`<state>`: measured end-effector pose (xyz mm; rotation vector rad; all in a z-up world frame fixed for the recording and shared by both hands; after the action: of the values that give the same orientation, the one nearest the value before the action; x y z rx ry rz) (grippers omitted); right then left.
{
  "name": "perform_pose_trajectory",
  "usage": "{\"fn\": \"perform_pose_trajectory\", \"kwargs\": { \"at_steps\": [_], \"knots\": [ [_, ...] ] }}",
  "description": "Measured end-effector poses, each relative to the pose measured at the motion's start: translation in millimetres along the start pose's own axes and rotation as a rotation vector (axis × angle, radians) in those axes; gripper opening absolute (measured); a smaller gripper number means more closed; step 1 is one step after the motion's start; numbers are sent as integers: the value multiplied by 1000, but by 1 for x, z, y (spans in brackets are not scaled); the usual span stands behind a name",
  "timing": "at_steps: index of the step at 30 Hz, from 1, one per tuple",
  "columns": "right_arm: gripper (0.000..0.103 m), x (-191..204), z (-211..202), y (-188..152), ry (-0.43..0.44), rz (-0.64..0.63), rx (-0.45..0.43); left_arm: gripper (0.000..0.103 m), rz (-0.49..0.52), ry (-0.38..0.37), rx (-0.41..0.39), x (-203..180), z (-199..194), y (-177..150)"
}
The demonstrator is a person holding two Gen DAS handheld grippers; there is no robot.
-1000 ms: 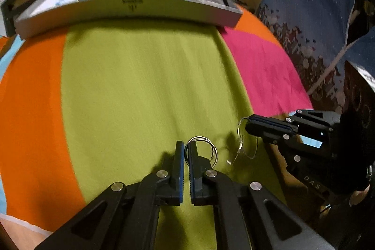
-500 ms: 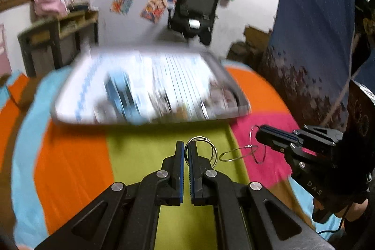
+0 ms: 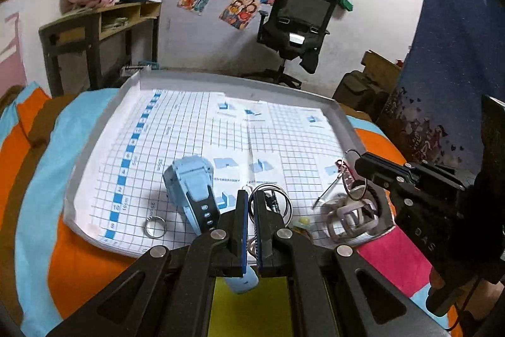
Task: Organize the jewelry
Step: 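Carry both rings into the tray and open both tools, then withdraw both open tools from the tray over the bedspread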
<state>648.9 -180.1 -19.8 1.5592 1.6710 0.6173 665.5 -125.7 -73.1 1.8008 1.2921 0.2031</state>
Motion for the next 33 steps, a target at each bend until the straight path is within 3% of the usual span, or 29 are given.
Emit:
{"fn": "perform_pose_trajectory", "kwargs": {
  "at_steps": [9, 16, 21, 24, 25, 27, 29, 33],
  "knots": [
    [3, 1, 23, -19, 16, 16, 87, 4, -19, 19, 36, 4, 18, -14],
    [3, -5, 24, -20, 35, 50, 99, 4, -19, 77, 18, 7, 14, -14],
    [3, -23, 5, -17, 24, 106, 58, 5, -39, 95, -5, 6, -1, -11],
    [4, -35, -13, -13, 22, 147, 27, 18, -46, 93, -40, -1, -19, -7],
    [5, -39, -24, -11, 17, 157, 9, 27, -47, 92, -56, -3, -26, -4],
    [13, -46, -41, -8, 10, 168, -22, 40, -41, 89, -103, -11, -45, 2],
    [33, -52, -62, -3, 5, 184, -62, 62, -27, 90, -147, -20, -64, 7],
    [35, -59, -104, 6, 10, 198, -133, 75, 3, 84, -231, -41, -107, 13]
  ]
}}
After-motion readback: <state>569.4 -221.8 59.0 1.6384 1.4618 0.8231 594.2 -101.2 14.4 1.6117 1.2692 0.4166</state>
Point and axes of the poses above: each gripper's, at about its wrist camera, not at the fingertips, and z roughly the way its jaws point, x to its left, y to its top, the point moved 9 cm from there along z, roughly the way its jaws point, and after that the axes turned 12 degrees about -y, right-handed, at the moved point
